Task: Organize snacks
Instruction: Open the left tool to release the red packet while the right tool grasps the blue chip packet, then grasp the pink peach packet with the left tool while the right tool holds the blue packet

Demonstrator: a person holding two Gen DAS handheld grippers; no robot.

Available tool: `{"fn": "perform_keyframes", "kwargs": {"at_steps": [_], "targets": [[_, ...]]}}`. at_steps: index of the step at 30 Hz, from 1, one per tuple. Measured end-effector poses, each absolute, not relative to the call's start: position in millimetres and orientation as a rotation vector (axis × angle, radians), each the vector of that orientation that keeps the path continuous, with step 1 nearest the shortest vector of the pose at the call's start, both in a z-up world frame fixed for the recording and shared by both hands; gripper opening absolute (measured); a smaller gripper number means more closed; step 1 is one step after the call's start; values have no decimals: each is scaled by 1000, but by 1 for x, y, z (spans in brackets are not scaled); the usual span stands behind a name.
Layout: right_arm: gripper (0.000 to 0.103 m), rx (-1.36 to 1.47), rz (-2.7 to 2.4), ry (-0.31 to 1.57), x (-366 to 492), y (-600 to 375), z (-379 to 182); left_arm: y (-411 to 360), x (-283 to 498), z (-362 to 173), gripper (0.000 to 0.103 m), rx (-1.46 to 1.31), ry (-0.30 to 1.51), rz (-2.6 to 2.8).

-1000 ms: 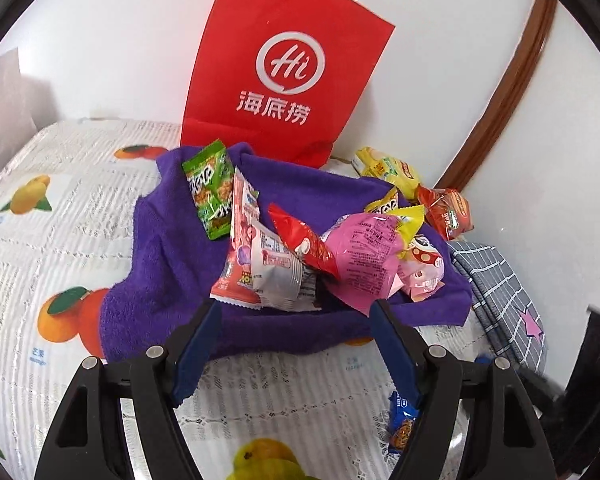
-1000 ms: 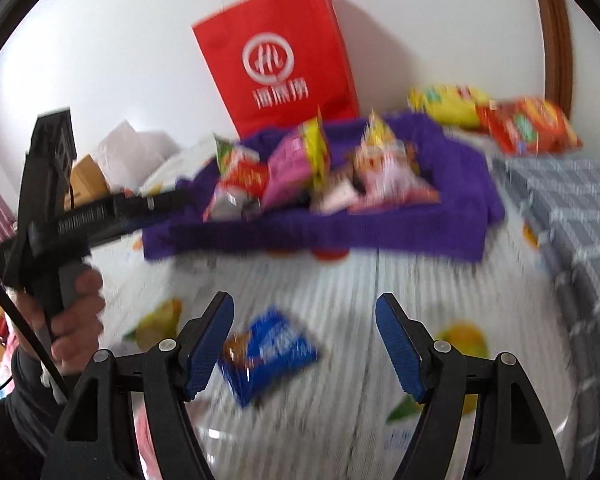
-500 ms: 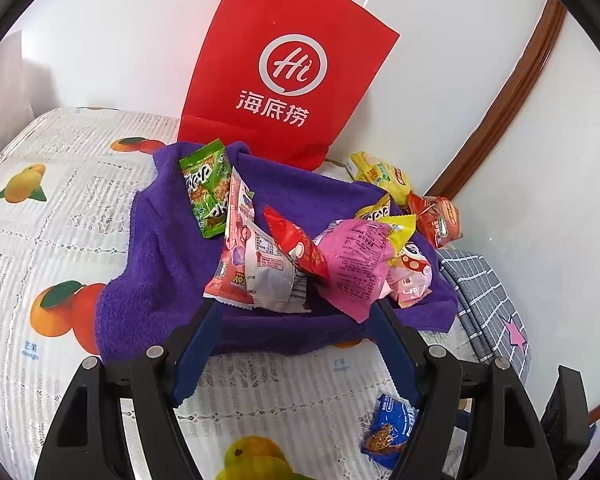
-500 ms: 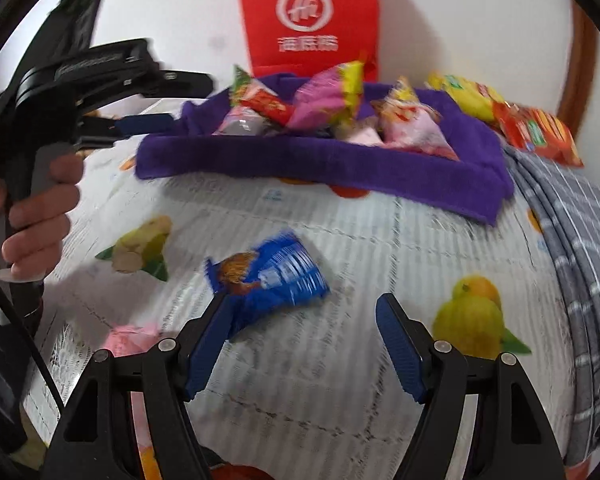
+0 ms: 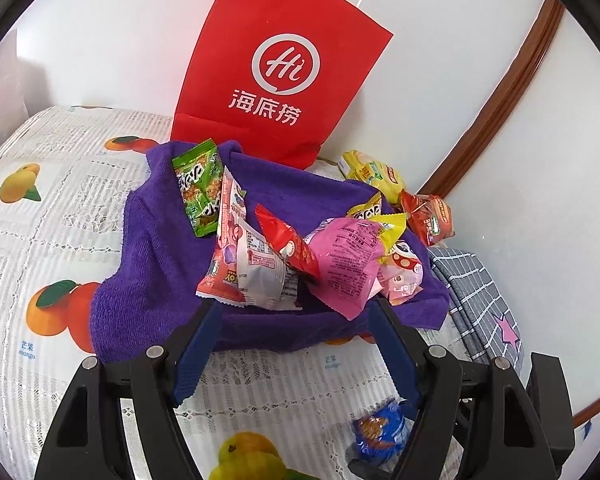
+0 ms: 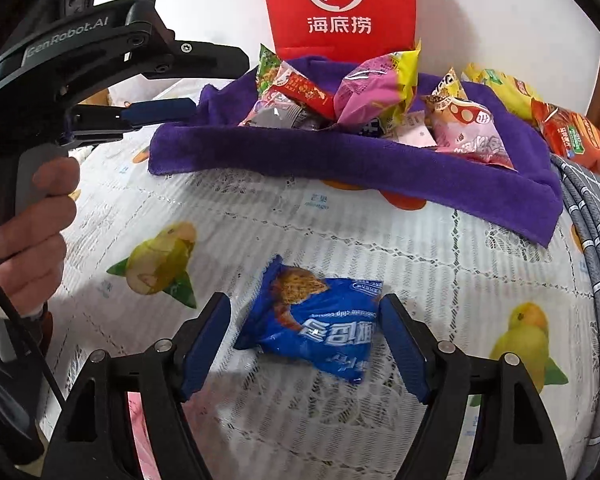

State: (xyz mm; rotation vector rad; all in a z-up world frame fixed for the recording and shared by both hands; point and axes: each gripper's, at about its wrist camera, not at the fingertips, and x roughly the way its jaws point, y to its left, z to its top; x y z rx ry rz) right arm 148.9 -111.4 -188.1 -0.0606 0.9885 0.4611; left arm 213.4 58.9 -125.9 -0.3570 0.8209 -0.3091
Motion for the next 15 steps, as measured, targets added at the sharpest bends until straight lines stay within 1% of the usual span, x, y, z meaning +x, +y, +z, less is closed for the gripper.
{"fn": "perform_keyframes", "kwargs": {"at_steps": [4,6,7,13,15], "targets": [[74,-153,423,963,144,-99,-191,57,212,-126,74,-346,820,-312],[68,-147,428,950,140,-100,-190,55,212,-126,74,-331,817,-304],[64,-150,420,946,139,-101,-190,55,211,-126,74,-323,815,-299],[53,-98,321,938,137,-128,-188,53,210,-130,74,-306,821,-302],[53,-63,274,937,136,-143,-187,51,208,-131,74,-294,824,-302]]}}
